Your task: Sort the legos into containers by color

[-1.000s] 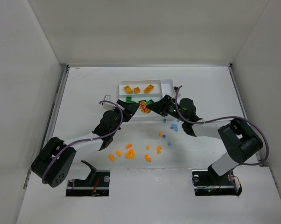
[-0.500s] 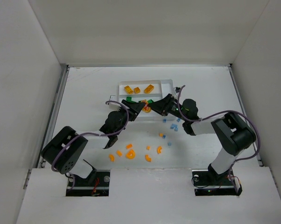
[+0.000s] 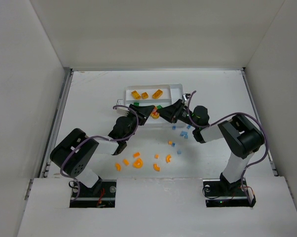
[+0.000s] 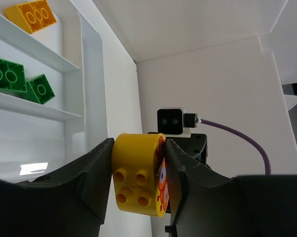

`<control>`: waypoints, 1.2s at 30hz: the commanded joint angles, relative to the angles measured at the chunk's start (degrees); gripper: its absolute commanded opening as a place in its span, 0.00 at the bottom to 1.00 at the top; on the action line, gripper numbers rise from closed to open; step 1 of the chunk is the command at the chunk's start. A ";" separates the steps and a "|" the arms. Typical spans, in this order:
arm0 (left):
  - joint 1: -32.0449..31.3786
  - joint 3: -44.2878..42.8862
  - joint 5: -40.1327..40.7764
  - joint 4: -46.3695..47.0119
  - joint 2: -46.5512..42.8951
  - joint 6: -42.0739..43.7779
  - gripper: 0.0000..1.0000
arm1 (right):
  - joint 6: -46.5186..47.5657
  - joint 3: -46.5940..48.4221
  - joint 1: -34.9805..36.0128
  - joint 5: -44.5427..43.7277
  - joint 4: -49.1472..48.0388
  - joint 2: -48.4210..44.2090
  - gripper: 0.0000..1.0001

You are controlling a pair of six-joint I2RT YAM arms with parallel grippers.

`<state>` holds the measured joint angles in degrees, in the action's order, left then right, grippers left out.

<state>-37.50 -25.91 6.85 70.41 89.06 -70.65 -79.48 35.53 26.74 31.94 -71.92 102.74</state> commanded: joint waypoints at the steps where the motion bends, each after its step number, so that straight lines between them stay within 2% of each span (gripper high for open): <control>1: 0.19 -0.28 0.44 4.91 -3.27 0.34 0.16 | -0.32 0.51 -0.07 1.72 -8.94 0.36 0.50; 3: 0.27 -0.10 0.09 4.12 -4.15 0.43 0.13 | 0.29 0.42 -0.07 1.45 -8.77 0.10 0.57; 6: 0.71 0.51 -1.22 2.54 -5.91 0.51 0.10 | 1.52 0.42 -0.07 1.28 -7.80 -0.35 0.62; 17: 0.98 2.80 -3.77 -0.71 -8.37 0.96 0.08 | 3.28 -0.28 -0.51 1.02 -7.18 -2.28 0.67; 23: 1.33 3.67 -5.18 -0.80 -8.64 0.70 0.07 | 3.63 -0.20 -0.33 1.28 -7.18 -2.81 0.67; 30: 2.47 4.99 -6.41 -1.15 -10.31 0.08 0.07 | 3.63 -0.11 -0.33 1.37 -7.09 -2.54 0.56; 36: 3.00 5.08 -7.03 -1.51 -11.10 -0.45 0.07 | 3.54 0.33 -0.24 1.28 -6.74 -1.93 0.41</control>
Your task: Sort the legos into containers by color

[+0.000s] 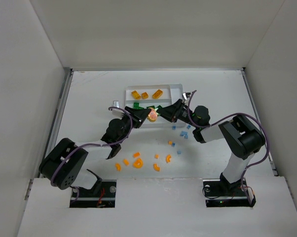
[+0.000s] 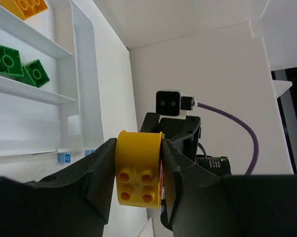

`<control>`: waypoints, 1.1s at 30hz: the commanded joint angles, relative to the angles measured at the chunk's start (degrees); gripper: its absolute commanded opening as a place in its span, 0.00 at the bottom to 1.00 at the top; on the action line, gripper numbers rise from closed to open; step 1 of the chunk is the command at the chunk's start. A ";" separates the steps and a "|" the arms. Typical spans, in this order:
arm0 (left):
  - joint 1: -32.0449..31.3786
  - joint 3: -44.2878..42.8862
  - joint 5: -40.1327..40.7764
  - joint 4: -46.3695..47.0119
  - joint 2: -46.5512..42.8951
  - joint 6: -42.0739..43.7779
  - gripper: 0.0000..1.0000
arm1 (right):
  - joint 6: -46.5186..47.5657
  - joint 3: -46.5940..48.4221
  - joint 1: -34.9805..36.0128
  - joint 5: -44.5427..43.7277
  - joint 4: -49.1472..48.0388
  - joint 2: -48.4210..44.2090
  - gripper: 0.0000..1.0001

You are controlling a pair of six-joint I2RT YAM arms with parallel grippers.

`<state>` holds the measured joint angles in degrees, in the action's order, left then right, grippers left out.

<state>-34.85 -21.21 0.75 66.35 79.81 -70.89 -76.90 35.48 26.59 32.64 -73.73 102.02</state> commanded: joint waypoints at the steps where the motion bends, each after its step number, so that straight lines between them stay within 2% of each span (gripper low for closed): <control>1: 0.27 0.12 -1.19 2.56 -1.68 -0.38 0.07 | 1.05 0.37 -0.09 0.32 -4.75 -1.21 0.40; 3: 0.09 -0.49 -2.42 2.56 -1.33 -0.39 0.11 | 0.97 0.46 -0.09 0.23 -4.31 -0.86 0.36; 7: -0.96 -1.55 -3.30 2.56 -0.10 0.05 0.24 | 0.70 0.55 -0.09 0.05 -4.22 -0.85 0.35; 11: -0.78 -1.47 -3.31 2.65 -0.18 -0.12 0.25 | 0.18 0.29 -0.09 0.14 -4.49 -0.59 0.35; 24: -0.87 -0.85 -3.83 3.26 -0.44 -0.21 0.47 | -0.09 0.37 -0.09 0.32 -4.84 0.11 0.36; 26: -1.14 -0.67 -3.65 3.26 -0.80 0.31 0.44 | 0.00 0.37 -0.09 0.32 -4.84 -0.06 0.36; 29: -1.05 -0.50 -3.57 3.09 -1.32 0.49 0.31 | 0.18 0.37 -0.09 0.23 -4.58 -0.15 0.36; 33: -1.40 -0.67 -3.13 2.74 -2.03 1.02 0.20 | 0.08 0.29 -0.09 0.05 -4.84 -0.33 0.36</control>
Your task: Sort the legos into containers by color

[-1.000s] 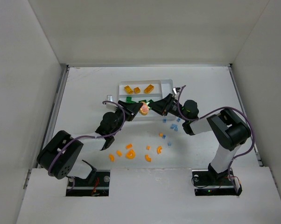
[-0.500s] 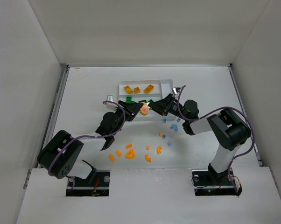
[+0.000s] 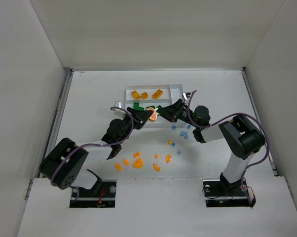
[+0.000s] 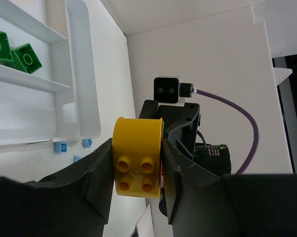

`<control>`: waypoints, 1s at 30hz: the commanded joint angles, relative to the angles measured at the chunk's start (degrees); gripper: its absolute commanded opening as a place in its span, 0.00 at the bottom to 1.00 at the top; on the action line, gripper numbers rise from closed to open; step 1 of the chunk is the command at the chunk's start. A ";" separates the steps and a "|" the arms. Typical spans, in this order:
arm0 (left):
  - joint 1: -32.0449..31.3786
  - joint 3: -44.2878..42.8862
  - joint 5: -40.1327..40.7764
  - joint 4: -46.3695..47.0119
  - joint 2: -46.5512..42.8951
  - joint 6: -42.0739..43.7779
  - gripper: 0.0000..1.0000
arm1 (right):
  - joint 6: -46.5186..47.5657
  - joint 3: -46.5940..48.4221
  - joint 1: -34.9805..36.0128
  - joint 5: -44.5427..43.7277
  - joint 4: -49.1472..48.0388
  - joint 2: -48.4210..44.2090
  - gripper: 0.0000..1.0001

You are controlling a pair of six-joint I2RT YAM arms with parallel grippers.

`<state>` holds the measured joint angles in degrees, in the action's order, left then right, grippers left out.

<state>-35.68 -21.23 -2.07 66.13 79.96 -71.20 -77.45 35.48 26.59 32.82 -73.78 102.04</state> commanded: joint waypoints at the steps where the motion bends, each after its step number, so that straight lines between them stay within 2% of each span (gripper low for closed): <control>1: -0.66 -0.82 -0.92 2.95 -2.27 1.41 0.15 | 0.72 0.29 -0.09 -0.12 -4.71 -0.44 0.36; 4: 0.04 -0.04 -1.62 2.78 -4.19 2.38 0.10 | 0.37 -0.06 -0.44 -0.04 -4.88 -0.35 0.35; 7: 3.37 2.50 -2.76 0.24 -7.88 2.91 0.08 | 0.90 -0.94 -1.93 -0.12 -4.53 -1.58 0.35; 16: 17.78 11.30 -9.62 -11.98 -24.75 4.22 0.07 | 1.77 -0.50 -2.64 -0.12 -3.31 -0.35 0.35; 19: 19.29 11.92 -10.33 -14.00 -26.96 5.54 0.07 | 4.23 -0.15 -2.73 -0.82 0.37 -1.49 0.35; 21: 18.68 11.48 -10.24 -14.19 -26.79 6.68 0.07 | 7.74 0.37 -2.73 -2.58 5.73 -3.24 0.35; 24: 16.84 10.95 -9.01 -13.48 -25.83 8.44 0.08 | 16.42 2.74 -2.46 -8.18 20.38 -7.81 0.36; 27: 16.13 10.16 -9.09 -13.04 -25.12 9.76 0.09 | 26.97 8.17 -0.54 -17.67 38.21 -10.89 0.36; 30: 16.13 10.68 -9.45 -12.69 -26.26 11.52 0.10 | 37.78 16.96 3.59 -31.19 55.36 -9.32 0.36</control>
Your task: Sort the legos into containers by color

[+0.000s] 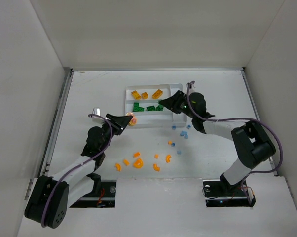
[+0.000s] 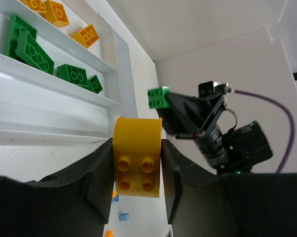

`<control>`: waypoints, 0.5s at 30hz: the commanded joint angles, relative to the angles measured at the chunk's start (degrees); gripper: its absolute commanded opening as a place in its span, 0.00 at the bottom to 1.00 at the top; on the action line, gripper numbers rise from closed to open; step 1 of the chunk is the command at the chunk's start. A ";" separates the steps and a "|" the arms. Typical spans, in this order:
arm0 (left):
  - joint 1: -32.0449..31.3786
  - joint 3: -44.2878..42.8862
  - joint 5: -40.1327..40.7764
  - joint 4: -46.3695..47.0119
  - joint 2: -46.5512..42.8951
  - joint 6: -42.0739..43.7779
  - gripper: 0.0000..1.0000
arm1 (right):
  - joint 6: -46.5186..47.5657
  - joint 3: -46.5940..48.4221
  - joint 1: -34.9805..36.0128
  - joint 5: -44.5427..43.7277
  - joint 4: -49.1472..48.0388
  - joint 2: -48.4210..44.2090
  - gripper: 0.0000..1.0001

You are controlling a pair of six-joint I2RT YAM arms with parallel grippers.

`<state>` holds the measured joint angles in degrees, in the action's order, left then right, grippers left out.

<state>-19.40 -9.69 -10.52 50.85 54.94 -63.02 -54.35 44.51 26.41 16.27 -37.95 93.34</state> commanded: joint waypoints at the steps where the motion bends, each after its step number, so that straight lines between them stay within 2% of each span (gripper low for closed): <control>1: 0.02 -0.59 -0.99 2.59 -1.58 3.78 0.10 | 17.41 10.74 4.91 -18.61 23.94 0.69 0.36; 4: 0.72 0.72 -0.99 2.06 -3.08 5.10 0.11 | 23.57 18.22 7.37 -28.02 33.53 4.99 0.36; 6: 0.72 1.78 -0.47 2.67 -3.52 5.45 0.11 | 26.21 22.01 8.08 -31.90 36.62 7.81 0.36; 11: -0.24 2.13 -0.11 3.29 -1.59 6.51 0.12 | 28.15 27.46 8.26 -34.20 41.29 11.33 0.36; 15: -0.68 2.40 -0.11 4.61 -0.10 6.25 0.12 | 29.47 29.49 8.17 -34.82 43.31 13.09 0.42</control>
<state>-19.57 -7.94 -10.46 51.05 54.33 -58.24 -28.18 70.26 34.65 -14.94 1.56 106.06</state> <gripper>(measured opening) 0.348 0.419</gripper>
